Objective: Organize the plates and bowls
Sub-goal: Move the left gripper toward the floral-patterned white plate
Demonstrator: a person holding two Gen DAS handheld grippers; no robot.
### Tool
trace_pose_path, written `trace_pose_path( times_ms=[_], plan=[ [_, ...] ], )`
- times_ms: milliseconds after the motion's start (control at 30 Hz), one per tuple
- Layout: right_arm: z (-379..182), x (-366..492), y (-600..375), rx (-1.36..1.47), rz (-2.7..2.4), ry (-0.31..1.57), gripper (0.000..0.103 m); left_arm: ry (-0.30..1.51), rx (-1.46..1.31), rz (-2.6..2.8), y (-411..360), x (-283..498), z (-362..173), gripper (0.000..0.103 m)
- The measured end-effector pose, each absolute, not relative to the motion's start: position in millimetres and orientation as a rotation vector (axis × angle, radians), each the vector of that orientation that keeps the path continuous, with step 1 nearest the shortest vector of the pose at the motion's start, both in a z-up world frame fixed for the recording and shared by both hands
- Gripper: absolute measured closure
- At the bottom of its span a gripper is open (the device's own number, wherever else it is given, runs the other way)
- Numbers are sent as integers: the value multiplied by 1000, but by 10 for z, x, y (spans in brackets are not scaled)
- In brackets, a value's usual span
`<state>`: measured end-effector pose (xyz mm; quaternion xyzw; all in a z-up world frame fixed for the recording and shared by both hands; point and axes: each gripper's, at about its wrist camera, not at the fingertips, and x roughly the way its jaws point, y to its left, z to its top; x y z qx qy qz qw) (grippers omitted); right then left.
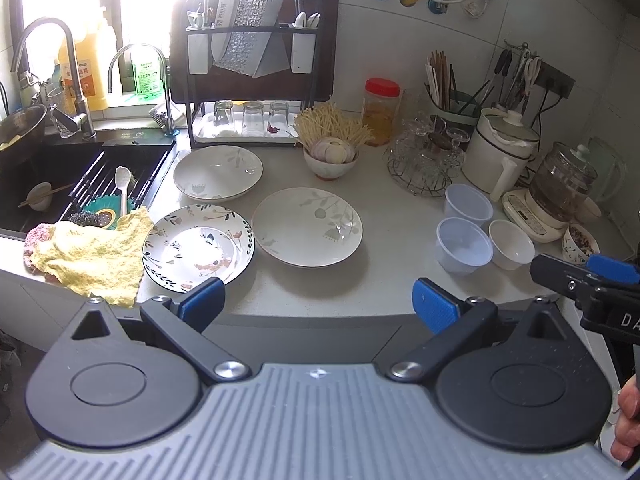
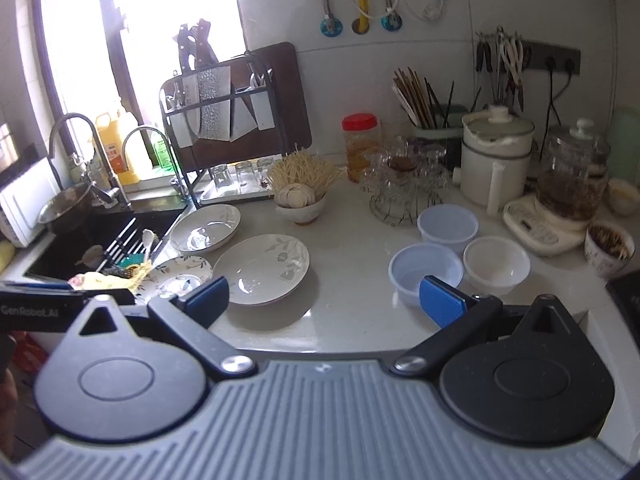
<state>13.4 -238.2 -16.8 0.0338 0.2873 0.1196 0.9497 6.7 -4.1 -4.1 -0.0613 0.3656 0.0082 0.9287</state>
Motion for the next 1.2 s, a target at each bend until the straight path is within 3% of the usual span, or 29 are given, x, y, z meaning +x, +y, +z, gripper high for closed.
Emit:
trace_pose_path(
  times_ms=[1200],
  plan=[
    [-319, 147, -2466, 102, 289, 630, 0, 782, -109, 76, -28, -198, -243, 2]
  ],
)
